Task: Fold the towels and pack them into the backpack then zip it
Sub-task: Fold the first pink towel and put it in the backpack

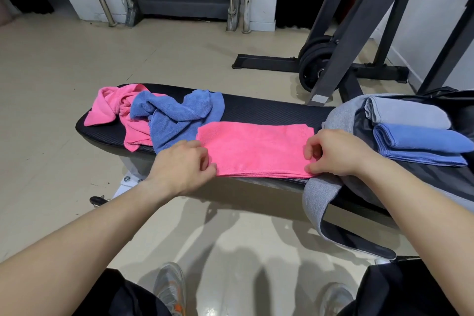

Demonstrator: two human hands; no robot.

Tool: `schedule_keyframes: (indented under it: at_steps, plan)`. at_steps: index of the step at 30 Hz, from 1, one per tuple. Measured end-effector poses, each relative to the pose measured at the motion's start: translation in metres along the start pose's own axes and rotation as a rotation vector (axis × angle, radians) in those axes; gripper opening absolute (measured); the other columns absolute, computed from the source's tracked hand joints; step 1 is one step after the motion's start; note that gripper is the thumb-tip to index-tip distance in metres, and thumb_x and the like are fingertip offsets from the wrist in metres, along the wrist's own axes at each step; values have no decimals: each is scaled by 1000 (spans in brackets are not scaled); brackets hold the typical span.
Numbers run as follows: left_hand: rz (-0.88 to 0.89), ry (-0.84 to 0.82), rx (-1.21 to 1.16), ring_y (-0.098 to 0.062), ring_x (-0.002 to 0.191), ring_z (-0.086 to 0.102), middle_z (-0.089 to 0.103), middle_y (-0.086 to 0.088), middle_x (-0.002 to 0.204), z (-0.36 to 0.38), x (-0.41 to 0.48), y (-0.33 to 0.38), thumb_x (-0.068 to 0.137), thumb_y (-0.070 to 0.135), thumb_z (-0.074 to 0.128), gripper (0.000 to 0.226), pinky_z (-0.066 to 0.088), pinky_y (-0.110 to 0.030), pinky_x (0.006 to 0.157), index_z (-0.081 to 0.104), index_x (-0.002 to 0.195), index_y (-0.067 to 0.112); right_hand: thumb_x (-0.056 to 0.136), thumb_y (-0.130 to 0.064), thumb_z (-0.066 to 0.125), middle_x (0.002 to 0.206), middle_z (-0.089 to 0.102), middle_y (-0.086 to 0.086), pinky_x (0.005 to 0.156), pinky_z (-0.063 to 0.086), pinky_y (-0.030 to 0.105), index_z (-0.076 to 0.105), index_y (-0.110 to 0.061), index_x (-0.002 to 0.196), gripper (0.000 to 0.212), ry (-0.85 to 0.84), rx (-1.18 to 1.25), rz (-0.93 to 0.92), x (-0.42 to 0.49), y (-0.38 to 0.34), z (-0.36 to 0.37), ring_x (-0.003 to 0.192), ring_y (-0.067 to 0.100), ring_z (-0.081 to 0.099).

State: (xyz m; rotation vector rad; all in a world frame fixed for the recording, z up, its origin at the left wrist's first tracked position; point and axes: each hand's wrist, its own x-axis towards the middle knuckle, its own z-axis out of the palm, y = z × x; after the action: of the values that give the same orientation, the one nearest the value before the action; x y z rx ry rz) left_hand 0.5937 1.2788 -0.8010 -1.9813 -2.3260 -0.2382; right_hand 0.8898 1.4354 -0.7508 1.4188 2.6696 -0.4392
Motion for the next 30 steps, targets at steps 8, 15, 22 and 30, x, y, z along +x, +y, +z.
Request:
schedule_keyframes:
  at_steps: [8, 15, 22, 30]
  plan:
    - [-309, 34, -117, -27, 76, 56, 60, 3, 81, -17, 28, -7, 88, 37, 52, 12, 38, -36, 61, 48, 87, 25, 81, -31, 67, 81, 59, -13, 72, 50, 34, 62, -27, 71, 12, 193, 49, -124, 14, -54, -6, 86, 15, 59]
    - [-334, -15, -189, -29, 78, 54, 53, 3, 78, -18, 41, -15, 94, 22, 45, 8, 37, -37, 63, 42, 97, 29, 97, -35, 50, 126, 54, -4, 98, 44, 42, 63, -28, 126, 32, 189, -2, -465, 35, -119, 55, 116, 24, 49]
    - [-267, -34, -296, -23, 86, 61, 68, 7, 88, -12, 47, -36, 88, 24, 52, 13, 53, -43, 72, 47, 93, 35, 73, -41, 78, 123, 52, 7, 79, 41, 45, 53, -23, 119, 55, 280, -381, -485, 37, -139, 99, 104, 32, 51]
    - [-64, -153, -314, -12, 85, 58, 65, 14, 87, -17, 49, -37, 86, 33, 71, 38, 53, -37, 77, 63, 123, 40, 82, -19, 73, 106, 60, 2, 67, 50, 39, 58, -24, 100, 24, 413, -295, -722, 47, -115, 95, 86, 29, 57]
